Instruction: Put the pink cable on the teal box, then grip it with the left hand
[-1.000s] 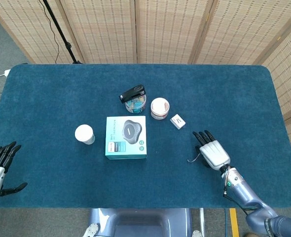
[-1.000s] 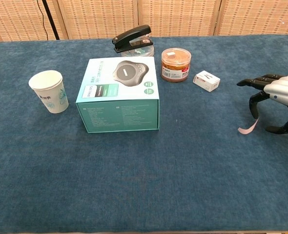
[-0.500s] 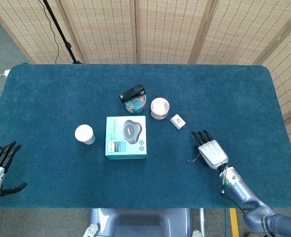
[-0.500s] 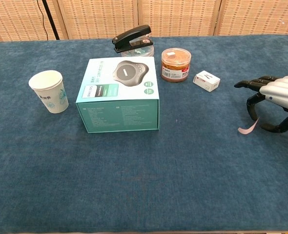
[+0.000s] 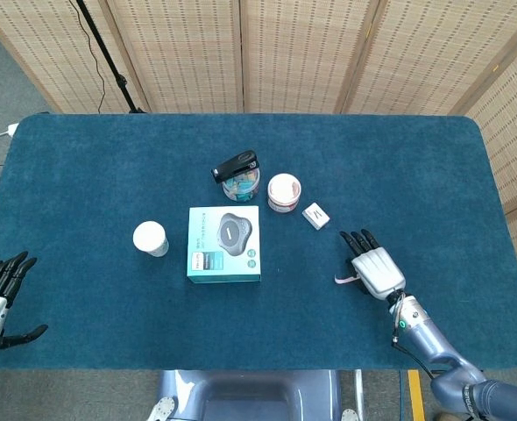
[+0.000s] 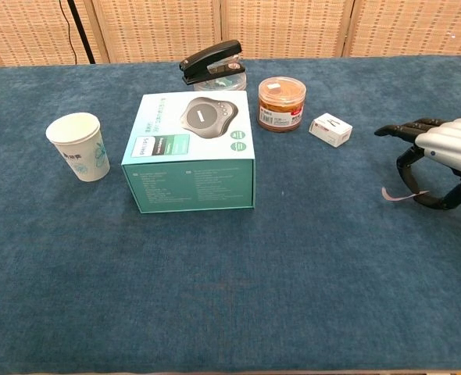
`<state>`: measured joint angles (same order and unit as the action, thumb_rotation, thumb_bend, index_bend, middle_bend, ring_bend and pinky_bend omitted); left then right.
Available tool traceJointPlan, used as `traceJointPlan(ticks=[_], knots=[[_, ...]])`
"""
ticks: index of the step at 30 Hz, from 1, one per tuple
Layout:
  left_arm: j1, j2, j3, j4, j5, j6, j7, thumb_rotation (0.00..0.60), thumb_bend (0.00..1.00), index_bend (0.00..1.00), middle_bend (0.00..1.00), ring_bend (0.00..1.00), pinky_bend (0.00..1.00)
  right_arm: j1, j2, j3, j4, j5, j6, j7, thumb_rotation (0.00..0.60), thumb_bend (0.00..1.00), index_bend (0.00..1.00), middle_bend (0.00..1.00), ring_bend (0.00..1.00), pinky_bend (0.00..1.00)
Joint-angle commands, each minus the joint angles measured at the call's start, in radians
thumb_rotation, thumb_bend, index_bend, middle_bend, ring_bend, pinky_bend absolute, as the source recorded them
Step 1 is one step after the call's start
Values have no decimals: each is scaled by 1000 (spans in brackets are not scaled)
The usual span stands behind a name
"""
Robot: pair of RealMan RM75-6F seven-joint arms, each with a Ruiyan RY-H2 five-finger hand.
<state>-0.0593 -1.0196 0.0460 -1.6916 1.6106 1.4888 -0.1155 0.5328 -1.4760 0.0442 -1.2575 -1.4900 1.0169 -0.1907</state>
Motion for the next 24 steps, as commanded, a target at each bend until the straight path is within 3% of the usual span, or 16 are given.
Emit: traceJointPlan(ticks=[1, 8, 15, 24], knots=[[0, 1, -1, 0, 0, 1, -2, 600, 0, 0, 0, 0, 0, -3, 13, 7, -16, -6, 24, -2, 600, 449, 600, 0, 0, 0], [2, 3, 3, 3, 9, 5, -11, 600, 0, 0, 0, 0, 0, 2, 85, 54, -146, -38, 123, -57, 600, 453, 613, 0, 0, 0], [4, 9, 4, 8, 12, 12, -34, 600, 0, 0, 0, 0, 0, 52, 147, 139, -296, 9, 117, -204, 600, 459, 622, 0, 0, 0], [3, 14, 4, 11, 11, 11, -51, 600, 0, 0, 0, 0, 0, 147, 100, 214, -365, 100, 75, -433, 600, 459, 631, 0, 0, 0]])
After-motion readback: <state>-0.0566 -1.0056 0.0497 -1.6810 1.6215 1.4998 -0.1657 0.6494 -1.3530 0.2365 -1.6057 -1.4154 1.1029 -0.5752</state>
